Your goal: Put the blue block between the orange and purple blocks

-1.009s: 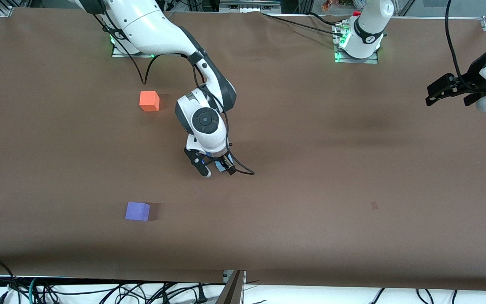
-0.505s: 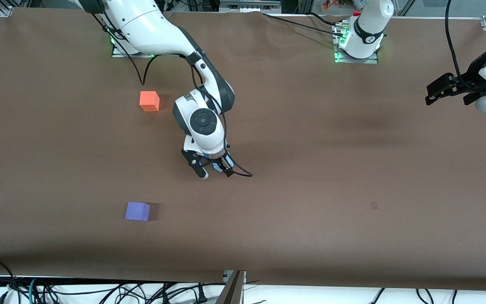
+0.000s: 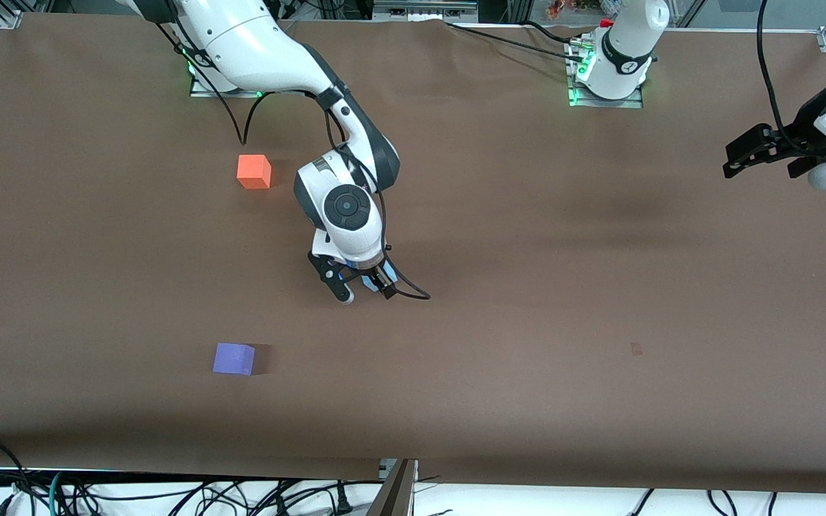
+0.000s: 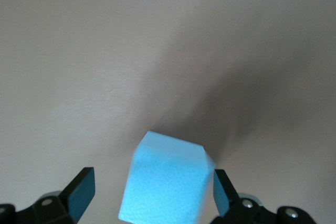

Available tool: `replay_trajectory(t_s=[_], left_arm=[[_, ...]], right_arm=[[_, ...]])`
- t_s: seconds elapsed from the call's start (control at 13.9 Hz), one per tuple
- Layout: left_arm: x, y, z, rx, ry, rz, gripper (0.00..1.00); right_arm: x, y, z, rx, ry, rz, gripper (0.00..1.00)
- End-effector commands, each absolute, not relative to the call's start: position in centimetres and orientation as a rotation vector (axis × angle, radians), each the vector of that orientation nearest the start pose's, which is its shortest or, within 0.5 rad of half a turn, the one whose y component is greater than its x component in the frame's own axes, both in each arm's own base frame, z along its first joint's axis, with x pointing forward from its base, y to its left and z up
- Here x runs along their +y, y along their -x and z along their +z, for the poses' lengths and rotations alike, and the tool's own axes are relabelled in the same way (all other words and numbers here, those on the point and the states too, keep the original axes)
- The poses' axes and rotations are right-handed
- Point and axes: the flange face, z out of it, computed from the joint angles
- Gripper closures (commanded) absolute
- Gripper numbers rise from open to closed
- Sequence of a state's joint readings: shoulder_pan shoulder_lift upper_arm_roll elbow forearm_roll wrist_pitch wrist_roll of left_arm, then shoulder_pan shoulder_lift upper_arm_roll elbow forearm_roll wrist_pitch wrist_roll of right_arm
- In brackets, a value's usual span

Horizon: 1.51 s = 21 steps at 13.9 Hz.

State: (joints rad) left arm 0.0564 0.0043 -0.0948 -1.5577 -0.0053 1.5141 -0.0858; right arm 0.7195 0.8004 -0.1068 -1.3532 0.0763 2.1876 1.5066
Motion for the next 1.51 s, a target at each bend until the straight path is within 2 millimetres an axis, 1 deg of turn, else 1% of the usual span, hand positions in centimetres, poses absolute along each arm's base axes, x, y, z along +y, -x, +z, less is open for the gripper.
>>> replay_trajectory(t_s=[0.0, 0.14, 0.29, 0.36, 0.43, 0.72, 0.87, 0.94, 1.23, 1.3, 1.44], left_arm=[[-1.6, -54.7, 62.4, -0.053, 3.136, 0.084, 0.0], [-1.6, -55.0, 62.0, -0.051, 3.136, 0.091, 0.0], [-1.4, -55.0, 61.9, -0.06, 3.136, 0.098, 0.0], [-1.1, -55.0, 61.9, -0.07, 3.136, 0.098, 0.0], [-0.5, -55.1, 61.9, -0.082, 3.136, 0.096, 0.0], [-0.4, -55.0, 61.8, -0.089, 3.136, 0.101, 0.0], [-0.4, -55.0, 61.8, -0.089, 3.136, 0.099, 0.0], [-0.4, -55.0, 61.8, -0.089, 3.136, 0.099, 0.0], [-0.4, -55.0, 61.8, -0.091, 3.136, 0.101, 0.0], [-0.4, -55.0, 61.8, -0.091, 3.135, 0.103, 0.0], [-0.3, -55.0, 61.8, -0.094, 3.135, 0.103, 0.0]], right_arm=[[45.0, -60.2, 28.0, 1.357, 2.816, -0.072, 0.0], [45.4, -59.8, 27.8, 1.36, 2.826, -0.066, 0.0], [45.7, -59.2, 26.1, 1.37, 2.842, -0.05, 0.0], [46.0, -58.9, 25.2, 1.367, 2.854, -0.044, 0.0], [46.1, -58.8, 24.7, 1.385, 2.849, -0.04, 0.0], [46.3, -58.5, 23.8, 1.412, 2.847, -0.033, 0.0], [46.3, -58.4, 23.0, 1.416, 2.856, -0.027, 0.0], [46.2, -58.3, 22.4, 1.42, 2.863, -0.02, 0.0], [46.7, -57.7, 21.1, 1.415, 2.879, -0.012, 0.0], [46.8, -57.6, 20.8, 1.407, 2.889, -0.011, 0.16], [46.8, -57.7, 20.8, 1.391, 2.887, -0.015, 0.53]])
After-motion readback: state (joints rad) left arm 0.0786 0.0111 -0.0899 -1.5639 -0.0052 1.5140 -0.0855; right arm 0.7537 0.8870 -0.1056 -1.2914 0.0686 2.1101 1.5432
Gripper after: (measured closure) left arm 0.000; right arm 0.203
